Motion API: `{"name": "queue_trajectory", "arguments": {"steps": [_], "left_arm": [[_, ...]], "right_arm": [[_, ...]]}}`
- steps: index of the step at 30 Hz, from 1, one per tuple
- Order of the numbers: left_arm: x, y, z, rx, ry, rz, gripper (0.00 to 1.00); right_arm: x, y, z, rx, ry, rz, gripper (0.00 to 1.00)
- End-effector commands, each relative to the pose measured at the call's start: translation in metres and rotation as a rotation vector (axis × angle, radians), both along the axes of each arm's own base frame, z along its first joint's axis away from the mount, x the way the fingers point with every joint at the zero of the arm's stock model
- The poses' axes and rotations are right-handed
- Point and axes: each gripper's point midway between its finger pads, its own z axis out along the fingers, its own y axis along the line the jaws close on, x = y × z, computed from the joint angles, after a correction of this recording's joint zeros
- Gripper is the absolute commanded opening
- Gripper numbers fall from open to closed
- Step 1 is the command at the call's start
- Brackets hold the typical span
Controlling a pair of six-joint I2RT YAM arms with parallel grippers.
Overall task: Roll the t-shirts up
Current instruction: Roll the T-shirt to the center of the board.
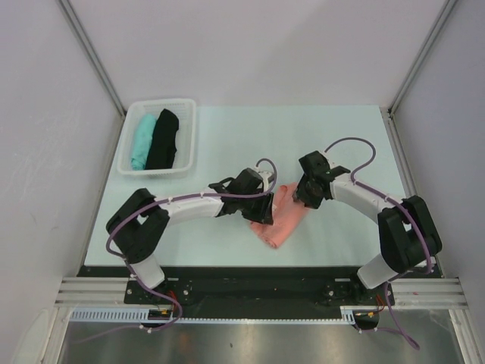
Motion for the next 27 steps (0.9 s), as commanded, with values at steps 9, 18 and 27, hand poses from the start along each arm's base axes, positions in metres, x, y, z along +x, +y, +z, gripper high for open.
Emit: {"name": "queue_trajectory", "arguments": {"steps": [9,18,27], "left_arm": [[-0.001,-0.017,0.064,0.128,-0.408,-0.061,0.57],[-0.002,-0.056,0.057,0.134,-0.526,-0.068,0.57],[0.003,-0.054,0.029,0.277,-0.637,-0.027,0.36]], "right_arm": [[0.015,0.018,-0.007,-0.037,0.020,0.014,0.49],[0.014,0.020,-0.011,-0.040,0.037,0.010,0.50],[0.013,0.015,-0.009,-0.040,0.046,0.003,0.50]]}}
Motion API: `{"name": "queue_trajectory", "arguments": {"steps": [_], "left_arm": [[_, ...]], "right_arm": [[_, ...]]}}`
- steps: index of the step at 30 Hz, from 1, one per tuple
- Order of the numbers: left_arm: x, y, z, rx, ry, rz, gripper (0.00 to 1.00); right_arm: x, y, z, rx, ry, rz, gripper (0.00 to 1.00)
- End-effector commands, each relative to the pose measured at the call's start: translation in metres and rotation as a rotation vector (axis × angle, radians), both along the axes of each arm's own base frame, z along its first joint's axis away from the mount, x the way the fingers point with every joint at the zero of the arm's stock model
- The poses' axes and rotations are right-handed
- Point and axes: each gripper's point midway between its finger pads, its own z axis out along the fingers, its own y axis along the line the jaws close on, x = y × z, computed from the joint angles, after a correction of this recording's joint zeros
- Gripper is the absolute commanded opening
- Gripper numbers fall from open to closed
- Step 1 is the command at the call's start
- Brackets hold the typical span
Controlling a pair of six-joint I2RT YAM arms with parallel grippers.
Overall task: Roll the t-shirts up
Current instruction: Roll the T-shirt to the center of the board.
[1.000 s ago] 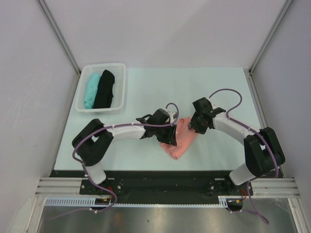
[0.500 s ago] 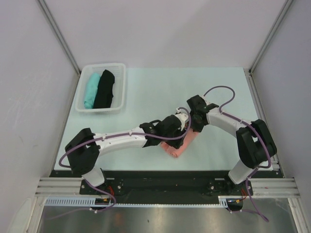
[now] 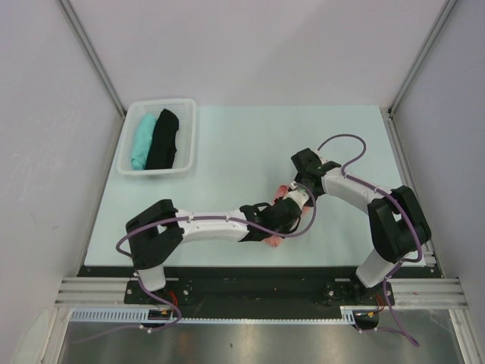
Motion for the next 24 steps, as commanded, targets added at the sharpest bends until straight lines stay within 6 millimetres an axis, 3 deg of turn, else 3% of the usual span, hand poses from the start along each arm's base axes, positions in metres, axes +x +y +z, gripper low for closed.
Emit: {"name": "queue_trajectory", "arguments": {"steps": [1,3,6,11,20,24], "left_arm": [[0.014,-0.003,0.005,0.037,-0.119,0.051,0.29],[0.012,-0.001,-0.003,0.042,-0.099,0.047,0.13],[0.002,-0.007,-0.004,-0.013,-0.055,0.009,0.00],[-0.018,-0.025,0.014,-0.170,0.045,-0.064,0.00],[-0.055,-0.053,0.031,-0.387,0.264,-0.124,0.00],[-0.055,-0.045,0.022,-0.424,0.328,-0.082,0.00]], "right_arm": [[0.004,0.001,0.001,0.004,0.004,-0.017,0.50],[0.003,0.000,0.003,0.004,0.003,-0.016,0.50],[0.003,-0.003,0.009,-0.001,-0.008,-0.010,0.55],[0.004,-0.018,0.034,-0.005,-0.074,-0.027,0.68],[-0.010,-0.064,0.058,0.043,-0.146,-0.096,0.69],[-0.031,-0.076,0.057,0.035,-0.150,-0.103,0.68]]}}
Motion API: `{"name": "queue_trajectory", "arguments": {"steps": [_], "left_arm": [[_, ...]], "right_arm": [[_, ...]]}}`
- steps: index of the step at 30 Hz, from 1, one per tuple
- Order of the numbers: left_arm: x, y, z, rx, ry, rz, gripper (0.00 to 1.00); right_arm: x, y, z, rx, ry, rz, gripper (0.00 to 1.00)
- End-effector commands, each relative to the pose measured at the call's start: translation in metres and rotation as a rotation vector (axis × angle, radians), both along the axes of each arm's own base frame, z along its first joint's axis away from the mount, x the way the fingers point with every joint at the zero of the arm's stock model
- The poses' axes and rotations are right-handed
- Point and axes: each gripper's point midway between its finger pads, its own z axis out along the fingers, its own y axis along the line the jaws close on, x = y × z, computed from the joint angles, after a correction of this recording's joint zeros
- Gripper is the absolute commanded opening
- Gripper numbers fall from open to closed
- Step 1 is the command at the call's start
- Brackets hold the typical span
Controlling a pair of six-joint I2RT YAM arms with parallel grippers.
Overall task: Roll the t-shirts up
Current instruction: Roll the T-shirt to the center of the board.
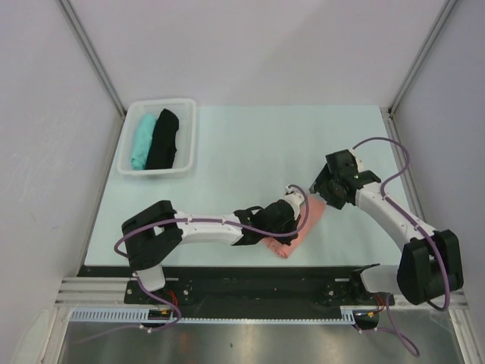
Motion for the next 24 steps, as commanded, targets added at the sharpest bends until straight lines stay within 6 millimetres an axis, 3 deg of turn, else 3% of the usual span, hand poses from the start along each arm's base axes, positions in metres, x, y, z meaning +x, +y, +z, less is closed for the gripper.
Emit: {"name": "queue_trajectory", "arguments": {"steps": [1,7,9,15,24], "left_arm": [[-0.007,-0.006,0.024,-0.173,0.134,0.012,0.00],[0.010,0.018,0.011,-0.177,0.214,0.070,0.00],[0.019,0.027,0.006,-0.152,0.221,0.082,0.00],[0.038,0.046,-0.004,-0.096,0.246,0.114,0.00],[0.051,0.069,-0.023,-0.028,0.295,0.169,0.00]], "right_arm": [[-0.025,-0.008,0.003,-0.006,-0.012,0.027,0.67],[-0.055,-0.007,0.006,0.035,-0.051,0.034,0.62],[-0.058,0.004,0.008,0.033,-0.072,0.075,0.61],[-0.052,0.030,-0.002,0.031,-0.073,0.125,0.61],[-0.033,0.046,-0.021,0.006,-0.036,0.153,0.61]]}}
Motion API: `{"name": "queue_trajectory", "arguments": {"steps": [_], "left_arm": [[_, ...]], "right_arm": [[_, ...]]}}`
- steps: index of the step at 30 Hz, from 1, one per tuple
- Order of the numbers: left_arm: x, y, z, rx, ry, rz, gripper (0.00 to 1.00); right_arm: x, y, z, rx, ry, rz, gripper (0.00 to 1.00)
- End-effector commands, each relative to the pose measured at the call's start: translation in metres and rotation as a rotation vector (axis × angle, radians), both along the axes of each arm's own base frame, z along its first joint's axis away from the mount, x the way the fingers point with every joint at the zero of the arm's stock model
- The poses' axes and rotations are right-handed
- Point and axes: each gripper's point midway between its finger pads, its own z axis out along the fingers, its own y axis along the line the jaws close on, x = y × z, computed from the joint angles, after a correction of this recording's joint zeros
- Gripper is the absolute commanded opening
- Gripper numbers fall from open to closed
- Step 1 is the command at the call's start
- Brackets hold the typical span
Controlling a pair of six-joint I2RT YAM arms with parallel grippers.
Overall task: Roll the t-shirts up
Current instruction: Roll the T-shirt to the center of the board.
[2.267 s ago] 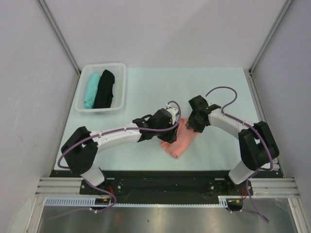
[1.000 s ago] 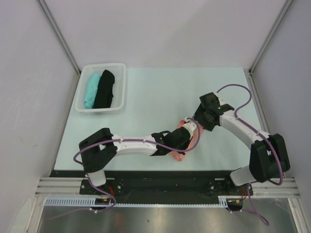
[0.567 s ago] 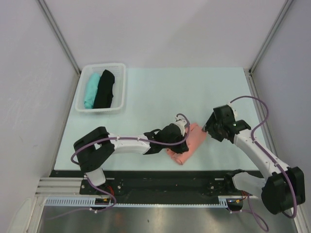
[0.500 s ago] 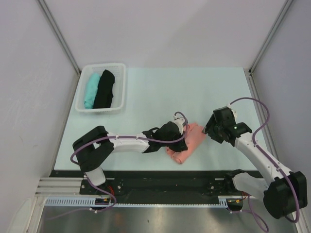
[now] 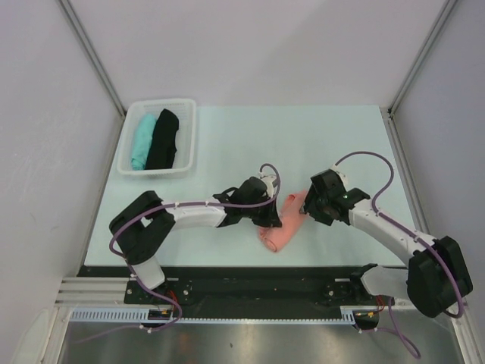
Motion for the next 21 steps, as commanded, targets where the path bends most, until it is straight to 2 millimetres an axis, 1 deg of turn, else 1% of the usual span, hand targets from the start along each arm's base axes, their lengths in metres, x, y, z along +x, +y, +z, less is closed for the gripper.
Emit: {"name": "queue_trajectory", "arguments": {"steps": [1,3,5,7,8,9,10,11,12,13,15,16,17,20,21], "left_arm": [[0.012,0.022,-0.017,0.096,0.014,0.046,0.00],[0.014,0.023,-0.017,0.098,0.016,0.050,0.00],[0.018,0.028,-0.019,0.122,0.007,0.060,0.00],[0.024,0.025,-0.012,0.131,-0.020,0.051,0.00],[0.027,0.026,-0.010,0.147,-0.027,0.055,0.02],[0.028,0.026,-0.008,0.154,-0.036,0.054,0.05],[0.030,0.027,-0.006,0.163,-0.050,0.046,0.09],[0.032,0.027,-0.003,0.169,-0.058,0.050,0.21],[0.033,0.027,0.000,0.170,-0.068,0.046,0.25],[0.033,0.028,0.001,0.180,-0.073,0.035,0.33],[0.036,0.026,0.009,0.173,-0.092,0.030,0.40],[0.036,0.027,0.010,0.178,-0.100,0.023,0.43],[0.038,0.026,0.015,0.177,-0.107,0.020,0.49],[0.038,0.025,0.020,0.177,-0.126,-0.004,0.60],[0.038,0.024,0.022,0.176,-0.128,-0.011,0.62]], "right_arm": [[0.025,0.013,0.008,0.004,-0.055,0.003,0.61],[0.028,0.014,-0.001,-0.018,-0.032,0.011,0.61],[0.033,0.016,-0.003,-0.024,-0.029,0.012,0.63],[0.036,0.017,-0.009,-0.045,-0.015,0.018,0.63],[0.037,0.017,-0.011,-0.051,-0.007,0.019,0.64],[0.037,0.016,-0.018,-0.070,0.015,0.025,0.64],[0.039,0.017,-0.018,-0.074,0.017,0.027,0.64],[0.039,0.017,-0.020,-0.078,0.026,0.028,0.64],[0.039,0.017,-0.023,-0.085,0.033,0.032,0.63],[0.039,0.017,-0.025,-0.087,0.040,0.034,0.64],[0.040,0.017,-0.027,-0.087,0.043,0.036,0.64],[0.040,0.018,-0.028,-0.088,0.047,0.038,0.64],[0.040,0.019,-0.029,-0.088,0.047,0.041,0.64],[0.041,0.020,-0.031,-0.087,0.054,0.047,0.64],[0.040,0.021,-0.032,-0.087,0.057,0.051,0.64]]}}
